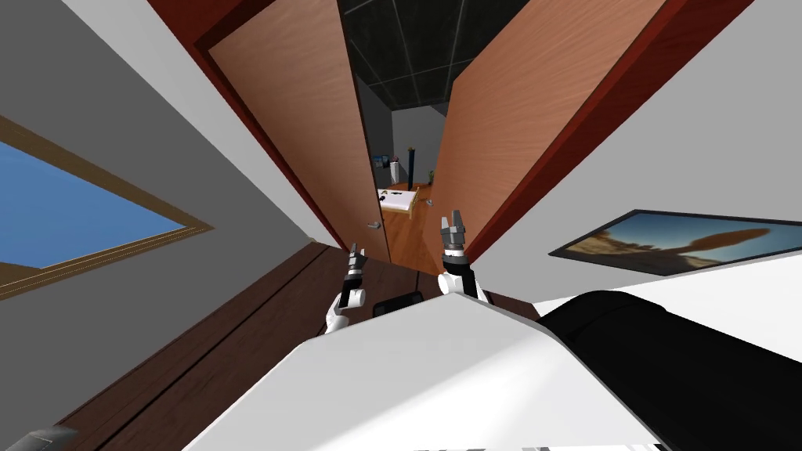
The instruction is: Push the door open
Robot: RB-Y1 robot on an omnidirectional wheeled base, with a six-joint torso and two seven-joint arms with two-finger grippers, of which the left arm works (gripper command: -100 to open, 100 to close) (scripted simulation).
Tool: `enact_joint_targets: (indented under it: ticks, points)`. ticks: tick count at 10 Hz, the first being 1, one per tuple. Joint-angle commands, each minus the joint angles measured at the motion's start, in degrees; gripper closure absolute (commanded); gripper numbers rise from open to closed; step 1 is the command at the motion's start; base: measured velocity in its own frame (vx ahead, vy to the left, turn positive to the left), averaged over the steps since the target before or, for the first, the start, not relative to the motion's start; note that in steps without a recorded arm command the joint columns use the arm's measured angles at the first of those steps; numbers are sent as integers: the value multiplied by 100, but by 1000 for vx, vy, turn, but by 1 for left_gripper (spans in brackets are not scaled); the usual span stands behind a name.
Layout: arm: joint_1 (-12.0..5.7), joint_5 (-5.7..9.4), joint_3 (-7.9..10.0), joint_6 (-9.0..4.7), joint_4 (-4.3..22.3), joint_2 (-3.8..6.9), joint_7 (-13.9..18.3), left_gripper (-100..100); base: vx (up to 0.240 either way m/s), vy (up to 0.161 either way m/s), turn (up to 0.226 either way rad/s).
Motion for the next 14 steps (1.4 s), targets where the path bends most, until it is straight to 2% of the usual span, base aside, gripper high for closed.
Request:
enact_joint_targets:
  ticks: [1, 10, 11, 14]
  points:
    - [-98, 11, -36, -77, 262, 23, 12, -100, 79, 73, -127]
    - [-595, 47, -234, -380, 1535, 55, 3, -100, 69, 75, -116]
    - [-694, 54, -274, -440, 1791, 59, 2, -100, 79, 91, -164]
    - [-841, 65, -332, -530, 2167, 65, -1, -100, 74, 105, -122]
